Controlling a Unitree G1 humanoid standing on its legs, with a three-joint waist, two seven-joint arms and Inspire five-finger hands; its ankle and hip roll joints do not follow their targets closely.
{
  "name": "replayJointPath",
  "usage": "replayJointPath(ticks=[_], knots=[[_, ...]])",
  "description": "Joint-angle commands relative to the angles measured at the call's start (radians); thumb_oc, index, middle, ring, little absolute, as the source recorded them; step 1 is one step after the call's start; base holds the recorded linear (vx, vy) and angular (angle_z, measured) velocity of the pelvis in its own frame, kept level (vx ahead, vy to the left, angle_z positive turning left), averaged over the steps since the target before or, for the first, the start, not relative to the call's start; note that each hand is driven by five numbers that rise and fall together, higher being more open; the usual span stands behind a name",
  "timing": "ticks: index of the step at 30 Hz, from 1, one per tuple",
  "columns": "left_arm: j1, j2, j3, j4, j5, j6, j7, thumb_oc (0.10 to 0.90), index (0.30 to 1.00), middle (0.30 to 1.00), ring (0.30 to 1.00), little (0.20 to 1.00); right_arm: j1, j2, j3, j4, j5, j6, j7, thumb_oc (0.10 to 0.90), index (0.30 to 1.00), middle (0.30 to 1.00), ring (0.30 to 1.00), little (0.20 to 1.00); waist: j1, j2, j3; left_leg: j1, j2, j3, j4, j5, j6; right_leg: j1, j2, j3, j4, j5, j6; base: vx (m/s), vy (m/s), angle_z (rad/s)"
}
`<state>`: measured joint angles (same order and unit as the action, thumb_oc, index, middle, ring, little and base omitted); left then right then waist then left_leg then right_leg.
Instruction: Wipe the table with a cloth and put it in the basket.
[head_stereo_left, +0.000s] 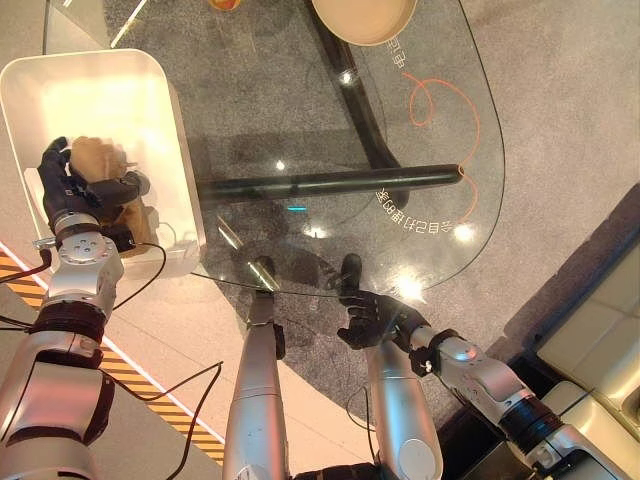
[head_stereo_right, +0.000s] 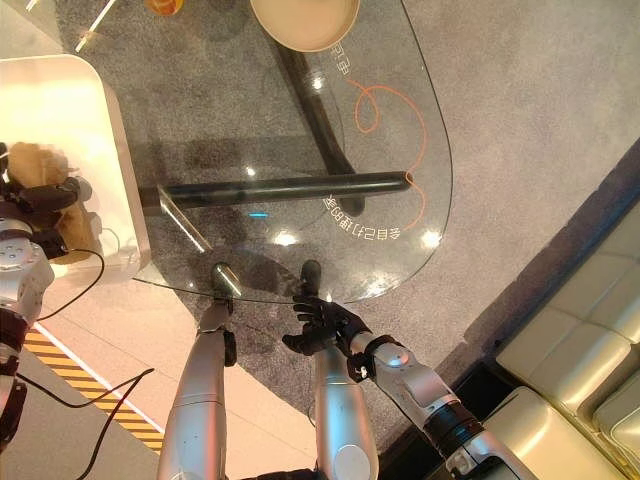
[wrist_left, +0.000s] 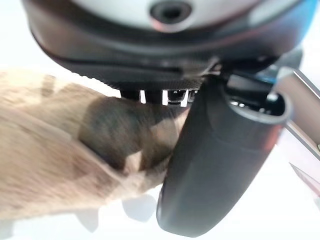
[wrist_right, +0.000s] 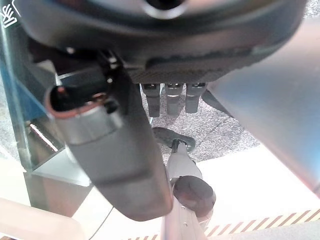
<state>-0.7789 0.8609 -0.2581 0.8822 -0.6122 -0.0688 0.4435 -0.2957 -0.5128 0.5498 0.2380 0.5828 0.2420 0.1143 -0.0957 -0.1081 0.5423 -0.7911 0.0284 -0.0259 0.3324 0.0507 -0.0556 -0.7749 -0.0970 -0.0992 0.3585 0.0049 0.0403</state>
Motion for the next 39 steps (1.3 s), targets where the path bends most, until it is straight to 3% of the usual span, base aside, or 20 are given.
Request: replayJointPath(ticks=[1, 8, 9, 10, 13, 14, 16, 17, 21, 29, 39], knots=[[-0.011, 0.069, 0.085, -0.022, -0.017, -0.074, 0.025, 0.800, 0.900, 0.900, 0.900, 0.900, 0.107, -0.036, 0.003, -0.094, 0.038, -0.013, 0.012, 0.800, 0.900, 0.900, 0.900, 0.900, 0.013, 0.036, -0.022, 0.025, -0.020, 0.119, 0.060, -0.087, 0.090, 0.017, 0.035, 0.045, -0.040, 0.059, 0.011, 0.00, 0.000, 0.00], [-0.009, 0.075, 0.092, -0.026, -0.018, -0.075, 0.025, 0.800, 0.900, 0.900, 0.900, 0.900, 0.106, -0.034, 0.000, -0.090, 0.038, -0.010, 0.013, 0.800, 0.900, 0.900, 0.900, 0.900, 0.015, 0.039, -0.022, 0.028, -0.022, 0.116, 0.059, -0.083, 0.089, 0.021, 0.033, 0.044, -0.038, 0.058, 0.010, -0.01, -0.003, 0.00], [-0.017, 0.077, 0.096, -0.028, -0.019, -0.076, 0.025, 0.800, 0.900, 0.900, 0.900, 0.900, 0.096, -0.036, -0.005, -0.091, 0.037, -0.010, 0.014, 0.800, 0.900, 0.900, 0.900, 0.900, 0.013, 0.037, -0.022, 0.003, -0.023, 0.126, 0.053, -0.052, 0.095, -0.003, 0.029, 0.041, -0.047, 0.084, 0.003, 0.00, 0.000, 0.00], [-0.006, 0.075, 0.095, -0.030, -0.017, -0.074, 0.026, 0.800, 0.900, 0.900, 0.900, 0.900, 0.106, -0.034, -0.002, -0.090, 0.036, -0.009, 0.016, 0.800, 0.900, 0.900, 0.900, 0.900, 0.016, 0.040, -0.022, 0.030, -0.022, 0.115, 0.061, -0.084, 0.089, 0.023, 0.033, 0.044, -0.037, 0.057, 0.009, 0.00, 0.000, 0.00], [-0.003, 0.075, 0.097, -0.033, -0.018, -0.079, 0.030, 0.800, 0.900, 0.900, 0.900, 0.900, 0.106, -0.035, -0.002, -0.096, 0.038, -0.007, 0.011, 0.800, 0.900, 0.900, 0.900, 0.900, 0.016, 0.041, -0.022, 0.033, -0.022, 0.116, 0.059, -0.083, 0.089, 0.026, 0.032, 0.043, -0.038, 0.056, 0.008, 0.00, -0.008, -0.01], [-0.010, 0.077, 0.102, -0.036, -0.017, -0.082, 0.031, 0.800, 0.900, 0.900, 0.900, 0.900, 0.097, -0.036, -0.006, -0.099, 0.038, -0.006, 0.008, 0.800, 0.900, 0.900, 0.900, 0.900, 0.014, 0.039, -0.022, 0.009, -0.023, 0.126, 0.052, -0.052, 0.095, 0.004, 0.028, 0.040, -0.048, 0.082, 0.001, 0.00, 0.000, 0.00], [0.000, 0.077, 0.099, -0.041, -0.018, -0.092, 0.035, 0.800, 0.900, 0.900, 0.900, 0.900, 0.108, -0.036, -0.004, -0.098, 0.037, -0.009, 0.011, 0.800, 0.900, 0.900, 0.900, 0.900, 0.017, 0.042, -0.022, 0.040, -0.024, 0.116, 0.053, -0.081, 0.090, 0.031, 0.033, 0.044, -0.041, 0.056, 0.008, 0.00, 0.000, 0.00], [-0.005, 0.083, 0.107, -0.047, -0.020, -0.098, 0.035, 0.800, 0.900, 0.900, 0.900, 0.900, 0.102, -0.038, -0.009, -0.099, 0.037, -0.012, 0.011, 0.800, 0.900, 0.900, 0.900, 0.900, 0.016, 0.041, -0.022, 0.018, -0.026, 0.125, 0.043, -0.049, 0.095, 0.012, 0.028, 0.040, -0.053, 0.083, 0.001, -0.08, -0.037, 0.01], [0.015, 0.091, 0.125, -0.081, -0.019, -0.127, 0.055, 0.800, 0.900, 0.900, 0.900, 0.900, 0.118, -0.040, -0.017, -0.102, 0.031, -0.024, 0.017, 0.800, 0.900, 0.900, 0.900, 0.900, 0.020, 0.044, -0.022, 0.031, -0.028, 0.125, 0.036, -0.047, 0.094, 0.025, 0.028, 0.038, -0.056, 0.081, 0.001, -0.03, -0.018, 0.00], [0.096, 0.095, 0.199, -0.156, 0.012, -0.187, 0.094, 0.800, 0.900, 0.900, 0.900, 0.900, 0.154, -0.016, -0.036, -0.095, 0.005, -0.038, 0.013, 0.800, 0.900, 0.900, 0.900, 0.900, 0.042, 0.057, -0.022, 0.105, -0.032, 0.116, -0.007, -0.036, 0.087, 0.098, 0.020, 0.026, -0.075, 0.068, 0.000, -0.03, -0.045, -0.01], [0.232, 0.033, 0.283, -0.260, 0.039, -0.200, 0.021, 0.800, 0.900, 0.900, 0.900, 0.900, 0.192, 0.023, -0.083, -0.022, -0.018, -0.054, 0.014, 0.800, 0.900, 0.900, 0.900, 0.900, 0.081, 0.065, -0.022, 0.260, -0.041, 0.085, -0.080, -0.018, 0.074, 0.253, 0.009, 0.001, -0.116, 0.048, -0.003, -0.04, -0.065, 0.02]])
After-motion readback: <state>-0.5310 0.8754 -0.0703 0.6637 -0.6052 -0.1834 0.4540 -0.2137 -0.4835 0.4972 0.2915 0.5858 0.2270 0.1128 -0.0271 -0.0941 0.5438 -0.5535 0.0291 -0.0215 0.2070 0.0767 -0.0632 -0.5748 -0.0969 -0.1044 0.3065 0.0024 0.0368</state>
